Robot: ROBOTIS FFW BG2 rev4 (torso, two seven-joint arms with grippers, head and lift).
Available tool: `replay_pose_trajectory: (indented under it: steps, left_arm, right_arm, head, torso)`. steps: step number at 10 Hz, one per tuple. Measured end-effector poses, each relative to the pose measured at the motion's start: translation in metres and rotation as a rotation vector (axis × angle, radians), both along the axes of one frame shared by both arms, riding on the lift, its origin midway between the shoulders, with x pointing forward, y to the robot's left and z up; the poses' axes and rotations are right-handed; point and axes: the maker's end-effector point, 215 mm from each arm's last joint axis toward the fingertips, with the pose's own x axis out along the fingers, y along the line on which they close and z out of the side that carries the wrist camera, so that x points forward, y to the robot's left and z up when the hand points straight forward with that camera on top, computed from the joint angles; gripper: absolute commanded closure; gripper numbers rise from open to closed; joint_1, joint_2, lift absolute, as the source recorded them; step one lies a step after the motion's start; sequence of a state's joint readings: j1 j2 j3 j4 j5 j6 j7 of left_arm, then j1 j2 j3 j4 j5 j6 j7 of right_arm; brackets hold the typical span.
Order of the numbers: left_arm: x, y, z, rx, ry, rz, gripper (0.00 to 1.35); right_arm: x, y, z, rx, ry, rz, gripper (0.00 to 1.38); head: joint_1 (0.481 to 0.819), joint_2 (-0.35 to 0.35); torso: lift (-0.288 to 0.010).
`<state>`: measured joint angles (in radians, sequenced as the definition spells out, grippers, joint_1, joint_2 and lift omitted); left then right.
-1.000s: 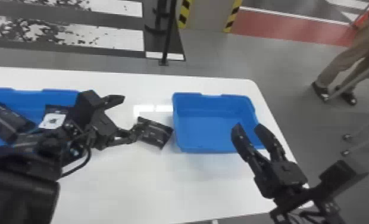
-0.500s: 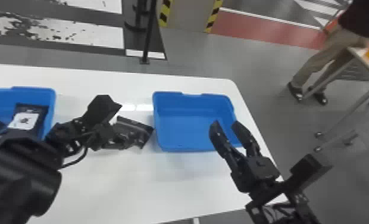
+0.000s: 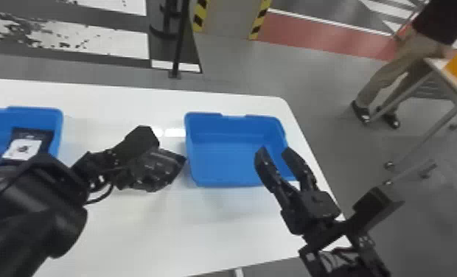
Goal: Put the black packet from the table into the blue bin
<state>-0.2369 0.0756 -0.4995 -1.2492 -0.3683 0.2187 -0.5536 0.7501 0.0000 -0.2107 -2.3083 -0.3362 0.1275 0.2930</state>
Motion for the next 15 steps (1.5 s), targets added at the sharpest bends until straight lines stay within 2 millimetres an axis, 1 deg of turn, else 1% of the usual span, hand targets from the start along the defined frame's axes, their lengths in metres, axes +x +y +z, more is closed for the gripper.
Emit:
replay_pose_trajectory:
  steps: [1, 2, 3, 4, 6, 7, 8, 9, 11, 12, 13, 14, 15]
  left_arm:
    - [0.003, 0.004, -0.003, 0.015, 0.000, 0.009, 0.33]
    - [0.004, 0.008, -0.007, 0.027, 0.014, 0.023, 0.64]
    - [0.004, 0.014, -0.014, 0.035, 0.045, 0.048, 0.82]
    - [0.002, 0.017, -0.019, 0.040, 0.070, 0.062, 0.82]
    - [-0.004, 0.011, -0.020, 0.037, 0.070, 0.035, 0.82]
    - [-0.005, 0.009, -0.019, 0.035, 0.067, 0.023, 1.35]
    - [-0.005, 0.005, -0.015, 0.037, 0.042, 0.003, 1.26]
    - [-0.002, 0.002, -0.008, 0.036, 0.002, -0.016, 1.21]
    - [0.009, 0.009, 0.010, 0.015, -0.060, -0.028, 1.21]
    - [0.016, 0.020, 0.023, -0.012, -0.079, -0.024, 1.21]
    - [0.021, 0.037, 0.044, -0.047, -0.100, 0.003, 1.21]
    - [0.022, 0.059, 0.065, -0.071, -0.123, 0.035, 1.21]
    - [0.022, 0.090, 0.083, -0.087, -0.145, 0.078, 1.21]
  right_arm:
    - [0.000, 0.000, 0.000, 0.000, 0.001, 0.000, 0.51]
    - [0.000, 0.000, 0.000, 0.001, 0.001, 0.000, 0.51]
    - [0.000, 0.000, -0.001, 0.002, 0.001, -0.001, 0.51]
    - [0.000, 0.000, -0.001, 0.003, 0.002, -0.001, 0.51]
    - [0.000, 0.000, -0.003, 0.004, 0.004, 0.000, 0.51]
    - [0.000, 0.000, -0.003, 0.005, 0.004, 0.000, 0.51]
    - [0.001, 0.001, -0.003, 0.007, 0.003, 0.001, 0.51]
    - [0.000, 0.001, -0.003, 0.007, 0.004, 0.000, 0.51]
    - [-0.002, 0.000, -0.002, 0.005, 0.006, 0.000, 0.51]
    - [-0.003, 0.000, -0.001, 0.003, 0.005, 0.000, 0.51]
    - [-0.004, 0.000, 0.000, 0.002, 0.005, -0.001, 0.51]
    - [-0.004, 0.000, 0.000, 0.001, 0.004, 0.000, 0.51]
    - [-0.004, 0.000, 0.001, 0.001, 0.003, 0.000, 0.51]
  head:
    - [0.695, -0.350]
    - [0.695, -0.344]
    - [0.695, -0.337]
    - [0.695, -0.335]
    - [0.695, -0.342]
    - [0.695, -0.345]
    - [0.695, -0.349]
    - [0.695, -0.350]
    - [0.695, -0.342]
    - [0.695, -0.328]
    - [0.695, -0.317]
    - [0.695, -0.292]
    - [0.695, -0.254]
  torso:
    - [-0.110]
    - [-0.110]
    - [-0.110]
    - [-0.110]
    - [-0.110]
    - [-0.110]
    - [-0.110]
    - [-0.110]
    - [-0.110]
    - [-0.110]
    - [-0.110]
    - [-0.110]
    - [-0.110]
